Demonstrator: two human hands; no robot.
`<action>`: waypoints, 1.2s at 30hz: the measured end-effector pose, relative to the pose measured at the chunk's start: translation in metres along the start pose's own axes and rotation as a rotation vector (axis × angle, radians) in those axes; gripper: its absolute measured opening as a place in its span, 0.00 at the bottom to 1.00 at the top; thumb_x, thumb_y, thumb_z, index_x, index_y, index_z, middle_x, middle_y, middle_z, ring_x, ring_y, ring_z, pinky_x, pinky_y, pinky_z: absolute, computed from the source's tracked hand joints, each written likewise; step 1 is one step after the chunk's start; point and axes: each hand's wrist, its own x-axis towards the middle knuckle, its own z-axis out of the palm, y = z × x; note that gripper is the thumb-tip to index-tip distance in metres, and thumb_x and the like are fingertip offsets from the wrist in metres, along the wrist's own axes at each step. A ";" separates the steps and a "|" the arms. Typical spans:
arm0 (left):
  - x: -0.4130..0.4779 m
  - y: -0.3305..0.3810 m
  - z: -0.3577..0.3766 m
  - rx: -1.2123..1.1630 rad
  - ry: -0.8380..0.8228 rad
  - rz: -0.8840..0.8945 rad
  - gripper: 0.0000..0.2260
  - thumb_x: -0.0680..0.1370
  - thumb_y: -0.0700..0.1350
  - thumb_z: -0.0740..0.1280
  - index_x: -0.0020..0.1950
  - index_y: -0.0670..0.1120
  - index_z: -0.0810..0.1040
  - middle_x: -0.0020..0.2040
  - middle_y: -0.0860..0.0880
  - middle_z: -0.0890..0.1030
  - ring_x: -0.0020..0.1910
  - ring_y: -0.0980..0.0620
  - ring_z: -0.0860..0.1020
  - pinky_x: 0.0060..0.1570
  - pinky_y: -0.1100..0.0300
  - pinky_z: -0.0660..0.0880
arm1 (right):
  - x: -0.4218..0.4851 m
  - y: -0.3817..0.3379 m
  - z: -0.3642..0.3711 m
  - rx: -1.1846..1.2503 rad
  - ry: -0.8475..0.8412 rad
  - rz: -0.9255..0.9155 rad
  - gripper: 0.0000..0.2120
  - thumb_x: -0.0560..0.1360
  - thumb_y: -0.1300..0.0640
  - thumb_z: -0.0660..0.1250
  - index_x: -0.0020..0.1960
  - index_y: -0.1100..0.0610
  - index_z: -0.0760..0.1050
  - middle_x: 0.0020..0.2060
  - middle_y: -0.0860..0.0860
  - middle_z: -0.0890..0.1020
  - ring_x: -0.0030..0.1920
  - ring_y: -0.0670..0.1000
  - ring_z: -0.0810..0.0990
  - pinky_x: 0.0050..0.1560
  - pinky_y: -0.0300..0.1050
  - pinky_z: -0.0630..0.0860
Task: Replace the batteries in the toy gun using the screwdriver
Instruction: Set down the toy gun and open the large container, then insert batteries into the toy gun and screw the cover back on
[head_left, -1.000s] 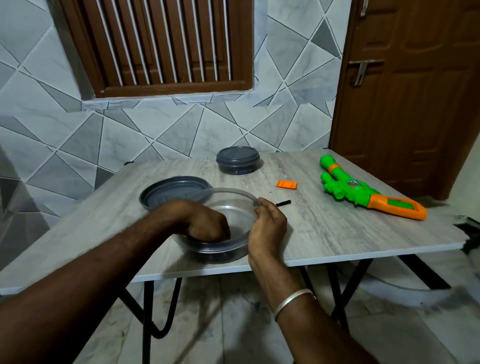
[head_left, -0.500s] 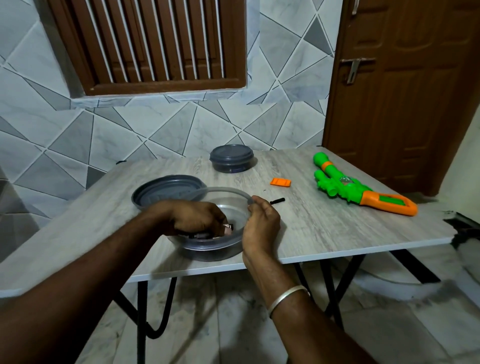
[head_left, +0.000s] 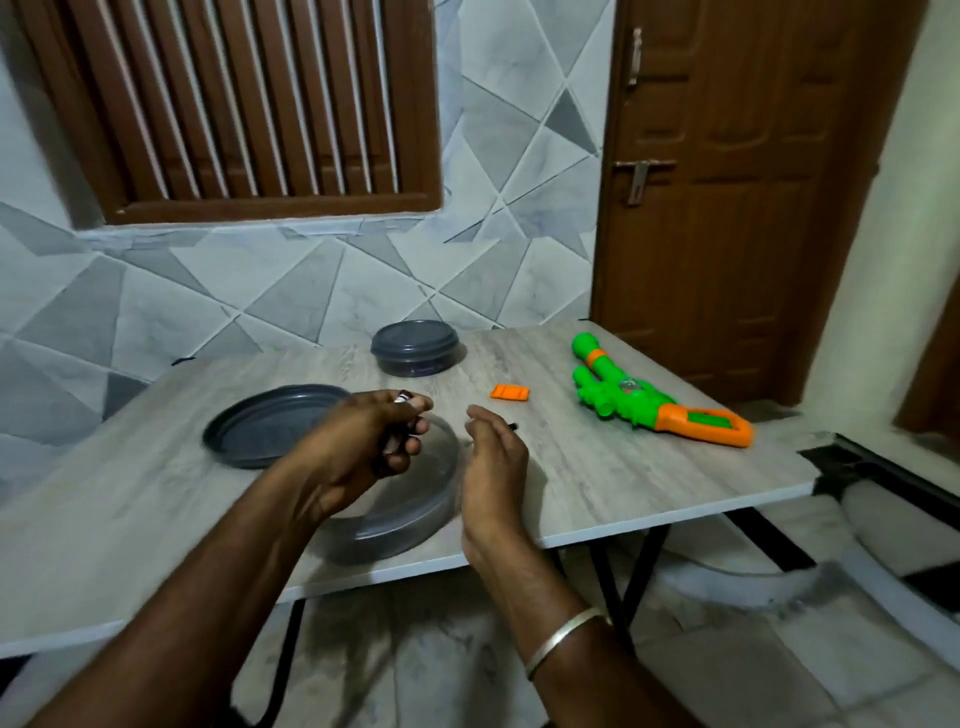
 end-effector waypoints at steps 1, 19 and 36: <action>0.001 0.003 0.012 -0.040 0.008 0.030 0.08 0.83 0.40 0.62 0.59 0.40 0.78 0.38 0.47 0.77 0.31 0.54 0.73 0.26 0.65 0.65 | 0.005 -0.007 -0.004 0.014 0.013 -0.023 0.14 0.79 0.61 0.60 0.61 0.56 0.80 0.53 0.45 0.82 0.52 0.40 0.78 0.49 0.31 0.73; 0.088 -0.038 0.206 -0.171 -0.049 -0.054 0.08 0.84 0.39 0.57 0.45 0.44 0.70 0.34 0.45 0.76 0.23 0.53 0.69 0.20 0.67 0.59 | 0.147 -0.102 -0.212 -0.747 0.109 -0.182 0.16 0.72 0.55 0.70 0.60 0.56 0.79 0.60 0.54 0.80 0.59 0.53 0.78 0.58 0.46 0.73; 0.116 -0.067 0.222 -0.250 0.065 -0.222 0.11 0.80 0.39 0.54 0.39 0.39 0.68 0.28 0.41 0.69 0.16 0.52 0.62 0.17 0.71 0.54 | 0.186 -0.105 -0.233 -1.433 -0.352 -0.073 0.24 0.60 0.41 0.79 0.47 0.51 0.74 0.45 0.49 0.77 0.43 0.48 0.75 0.34 0.44 0.69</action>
